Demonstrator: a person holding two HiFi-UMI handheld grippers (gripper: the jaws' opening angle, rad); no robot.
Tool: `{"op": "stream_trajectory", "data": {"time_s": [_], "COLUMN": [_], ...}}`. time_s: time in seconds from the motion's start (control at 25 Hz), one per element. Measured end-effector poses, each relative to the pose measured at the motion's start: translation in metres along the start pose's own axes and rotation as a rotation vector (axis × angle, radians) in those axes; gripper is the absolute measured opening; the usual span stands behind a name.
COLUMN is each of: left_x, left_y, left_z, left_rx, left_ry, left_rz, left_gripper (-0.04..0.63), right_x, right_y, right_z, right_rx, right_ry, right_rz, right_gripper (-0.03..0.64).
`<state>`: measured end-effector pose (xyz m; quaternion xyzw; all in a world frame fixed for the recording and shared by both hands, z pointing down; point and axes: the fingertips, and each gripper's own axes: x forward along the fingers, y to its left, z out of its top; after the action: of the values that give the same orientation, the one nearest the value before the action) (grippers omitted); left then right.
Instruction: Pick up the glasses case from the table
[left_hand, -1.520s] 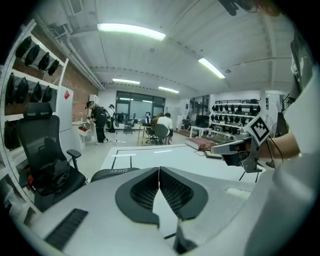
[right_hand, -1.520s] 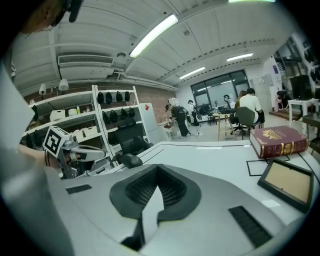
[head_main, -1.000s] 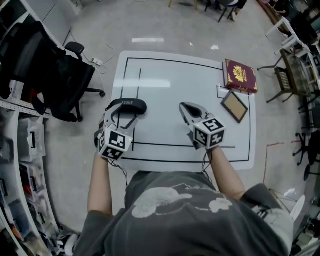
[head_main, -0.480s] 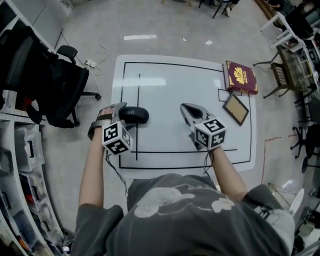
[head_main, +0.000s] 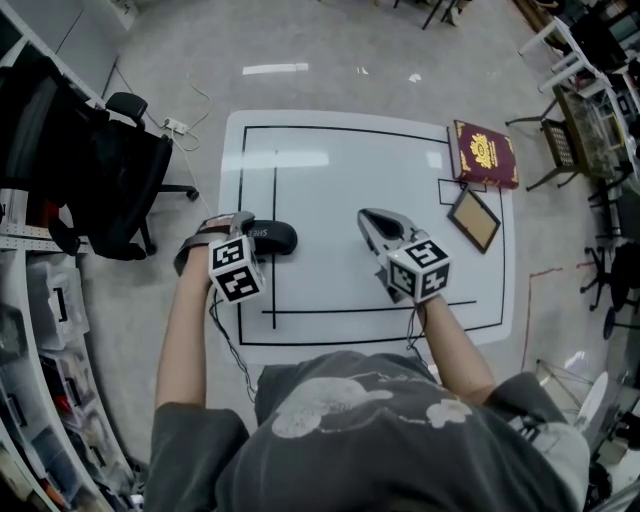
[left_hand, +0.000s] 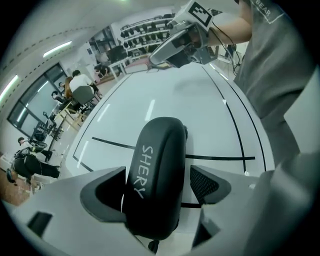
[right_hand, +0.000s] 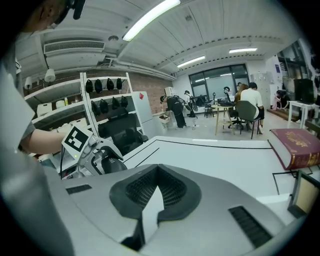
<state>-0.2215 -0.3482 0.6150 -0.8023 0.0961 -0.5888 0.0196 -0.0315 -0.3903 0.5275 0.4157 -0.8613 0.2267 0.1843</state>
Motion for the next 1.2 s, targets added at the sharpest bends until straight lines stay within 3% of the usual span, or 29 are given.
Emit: {"op": "stream_trajectory", "data": {"time_s": [0.12, 0.24, 0.36, 0.52, 0.84, 1.2], "left_x": [0.001, 0.001, -0.002, -0.017, -0.064, -0.097], "left_y": [0.003, 0.003, -0.001, 0.006, 0.020, -0.002], "left_z": [0.001, 0.001, 0.007, 0.021, 0.040, 0.059], "left_rx": [-0.018, -0.006, -0.017, -0.091, -0.197, -0.397], "left_ry": [0.006, 0.040, 0.018, -0.049, -0.182, -0.316], "left_rz": [-0.003, -0.015, -0.010, 0.054, 0.252, 0.336], "left_gripper": [0.352, 0.337, 0.333, 0.333, 0.333, 0.333], "right_x": [0.000, 0.001, -0.003, -0.011, -0.030, -0.063], "right_y": [0.000, 0.003, 0.005, 0.004, 0.014, 0.023], "right_z": [-0.003, -0.002, -0.001, 0.003, 0.003, -0.003], "right_rx": [0.003, 0.001, 0.000, -0.003, -0.024, -0.061], "right_ry": [0.005, 0.000, -0.009, -0.025, -0.051, -0.079], "right_rz": [0.004, 0.013, 0.018, 0.022, 0.057, 0.095], "right_gripper": [0.000, 0.000, 0.000, 0.000, 0.000, 0.000]}}
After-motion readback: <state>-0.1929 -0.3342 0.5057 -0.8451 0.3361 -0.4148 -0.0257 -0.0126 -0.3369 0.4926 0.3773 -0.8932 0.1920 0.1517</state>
